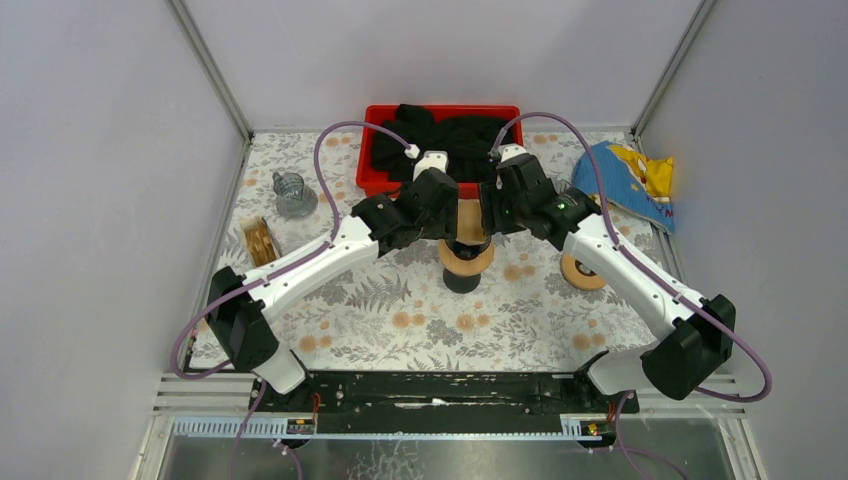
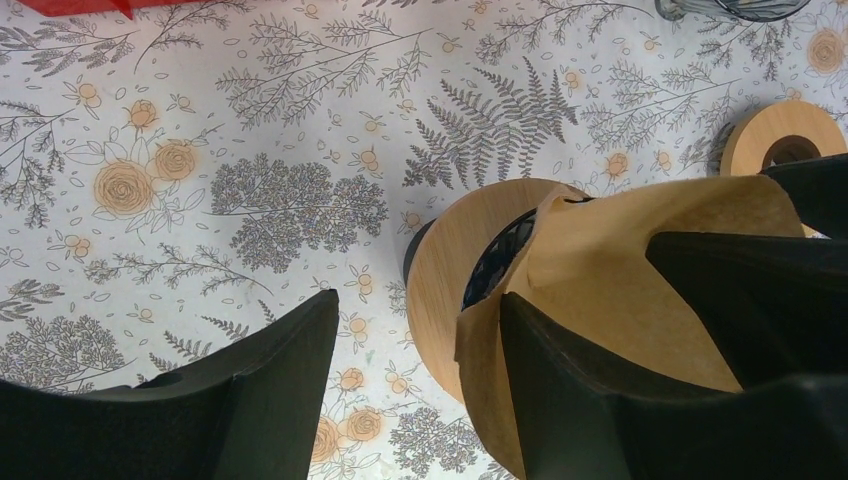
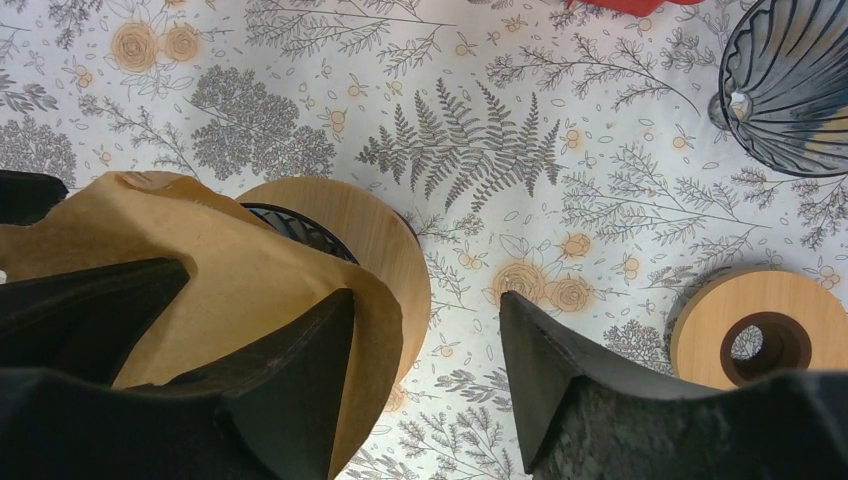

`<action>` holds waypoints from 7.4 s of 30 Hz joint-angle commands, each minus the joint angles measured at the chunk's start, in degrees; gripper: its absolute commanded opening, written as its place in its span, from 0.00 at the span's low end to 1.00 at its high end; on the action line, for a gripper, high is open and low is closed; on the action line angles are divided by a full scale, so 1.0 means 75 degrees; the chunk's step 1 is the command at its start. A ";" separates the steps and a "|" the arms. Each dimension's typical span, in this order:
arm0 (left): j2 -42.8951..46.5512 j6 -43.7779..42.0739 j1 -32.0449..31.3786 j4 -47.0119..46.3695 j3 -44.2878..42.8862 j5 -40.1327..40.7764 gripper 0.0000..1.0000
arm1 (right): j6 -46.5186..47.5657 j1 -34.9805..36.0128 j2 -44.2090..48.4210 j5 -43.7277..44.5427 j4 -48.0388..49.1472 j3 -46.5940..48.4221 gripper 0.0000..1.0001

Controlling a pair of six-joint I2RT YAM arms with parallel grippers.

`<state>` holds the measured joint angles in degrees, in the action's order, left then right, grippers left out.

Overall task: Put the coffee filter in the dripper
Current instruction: Place the coffee filter in the coffee dripper.

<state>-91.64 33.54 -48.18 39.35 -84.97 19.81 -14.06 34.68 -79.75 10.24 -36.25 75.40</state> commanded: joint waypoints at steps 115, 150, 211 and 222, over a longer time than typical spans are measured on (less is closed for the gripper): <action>0.0070 -0.0253 0.0072 -0.0378 0.0737 -0.0636 0.70 | 0.0676 -0.0765 -0.0951 -0.3041 0.2180 -0.0722 0.99; 0.0244 -0.0159 0.0084 -0.0546 0.0853 -0.0392 0.71 | 0.0611 -0.0767 -0.0313 -0.2625 0.1764 -0.0462 0.99; 0.0461 0.0002 0.0834 -0.1310 0.1439 -0.1210 0.72 | 0.0859 -0.0762 -0.0788 -0.1733 0.1203 -0.0415 0.99; 0.0342 0.0005 0.0835 -0.1310 0.1510 -0.1366 0.71 | 0.0855 -0.0768 -0.0757 -0.1517 0.1146 -0.0549 0.99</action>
<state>-88.44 33.89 -42.30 31.18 -74.43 10.22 -8.56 29.19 -85.67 -3.70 -27.94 71.48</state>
